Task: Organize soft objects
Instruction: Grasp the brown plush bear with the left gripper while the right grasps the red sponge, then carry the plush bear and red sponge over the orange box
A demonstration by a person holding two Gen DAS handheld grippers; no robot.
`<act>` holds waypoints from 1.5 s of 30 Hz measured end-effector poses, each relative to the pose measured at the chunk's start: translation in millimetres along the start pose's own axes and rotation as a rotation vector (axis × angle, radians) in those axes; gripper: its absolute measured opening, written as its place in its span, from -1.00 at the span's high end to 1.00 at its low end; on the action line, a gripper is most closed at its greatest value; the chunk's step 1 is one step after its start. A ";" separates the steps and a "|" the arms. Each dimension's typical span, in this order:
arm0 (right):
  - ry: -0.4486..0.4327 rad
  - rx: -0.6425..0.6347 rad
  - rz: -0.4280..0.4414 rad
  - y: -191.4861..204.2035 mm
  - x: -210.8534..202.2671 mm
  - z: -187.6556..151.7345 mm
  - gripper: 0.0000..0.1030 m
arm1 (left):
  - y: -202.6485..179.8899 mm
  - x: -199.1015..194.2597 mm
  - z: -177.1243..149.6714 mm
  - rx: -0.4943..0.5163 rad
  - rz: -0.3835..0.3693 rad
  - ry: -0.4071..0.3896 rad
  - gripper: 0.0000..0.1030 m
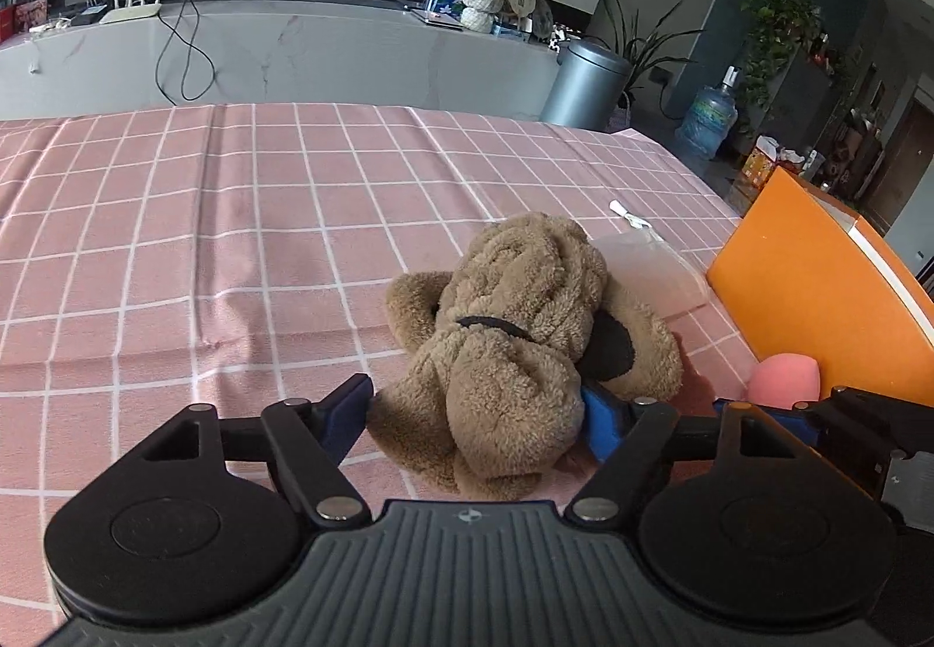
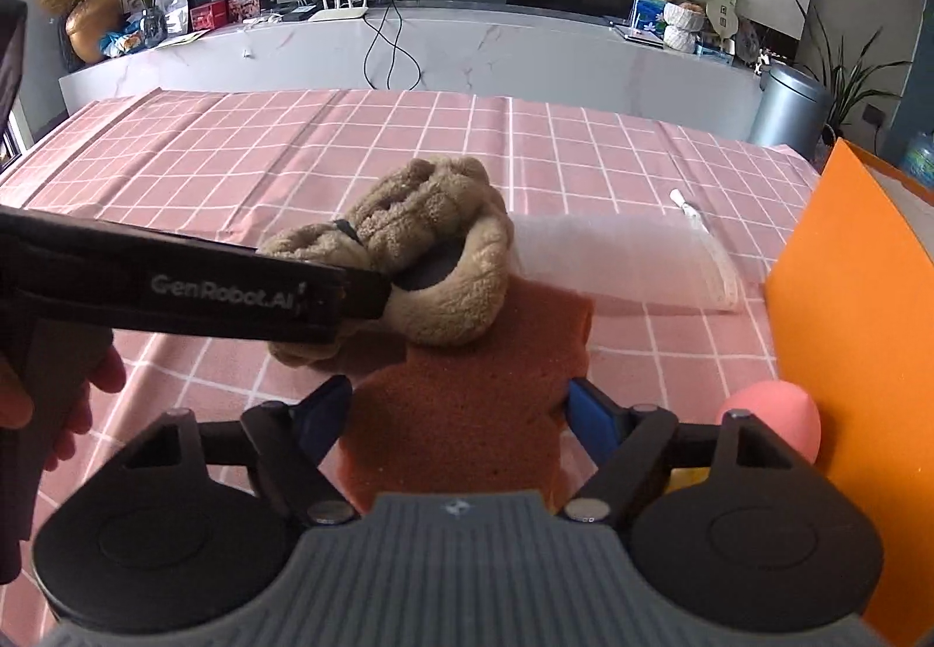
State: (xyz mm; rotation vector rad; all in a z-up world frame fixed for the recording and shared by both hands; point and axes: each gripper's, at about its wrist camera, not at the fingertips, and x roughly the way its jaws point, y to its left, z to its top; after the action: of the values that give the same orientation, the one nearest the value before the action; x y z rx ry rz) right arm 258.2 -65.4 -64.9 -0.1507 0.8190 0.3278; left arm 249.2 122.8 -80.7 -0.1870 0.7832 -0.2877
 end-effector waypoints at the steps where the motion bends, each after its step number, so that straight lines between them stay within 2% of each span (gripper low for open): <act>1: -0.002 -0.003 0.000 -0.4 0.1 -0.4 -0.48 | -1.4 0.7 -0.7 0.002 -0.003 0.001 -0.55; 6: -0.006 -0.006 0.000 0.4 0.0 -1.3 -0.34 | -5.0 -2.0 -3.3 0.005 0.007 -0.010 -0.18; 11: -0.011 -0.020 0.009 -1.0 -0.9 -1.4 -0.20 | -8.8 -13.0 -5.9 0.005 0.035 -0.044 0.01; 24: -0.101 -0.013 0.044 -2.2 -34.5 5.2 -0.18 | -3.9 -72.0 -7.6 -0.103 0.147 -0.176 0.03; 30: -0.172 0.005 0.106 -10.7 -63.4 2.6 -0.19 | -7.5 -98.6 -21.1 -0.128 0.187 -0.205 0.03; 38: -0.215 0.023 0.171 -28.2 -106.0 -8.4 -0.21 | -22.7 -121.8 -42.1 -0.153 0.173 -0.213 0.03; 45: -0.253 0.038 0.186 -47.1 -146.0 -20.5 -0.21 | -49.7 -139.8 -50.2 -0.114 0.143 -0.243 0.03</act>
State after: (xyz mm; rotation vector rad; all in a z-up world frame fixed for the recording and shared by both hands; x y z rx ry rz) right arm 167.3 -148.2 29.1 0.0037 0.5883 0.4956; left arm 110.1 118.0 -9.0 -0.2669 0.5692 -0.0822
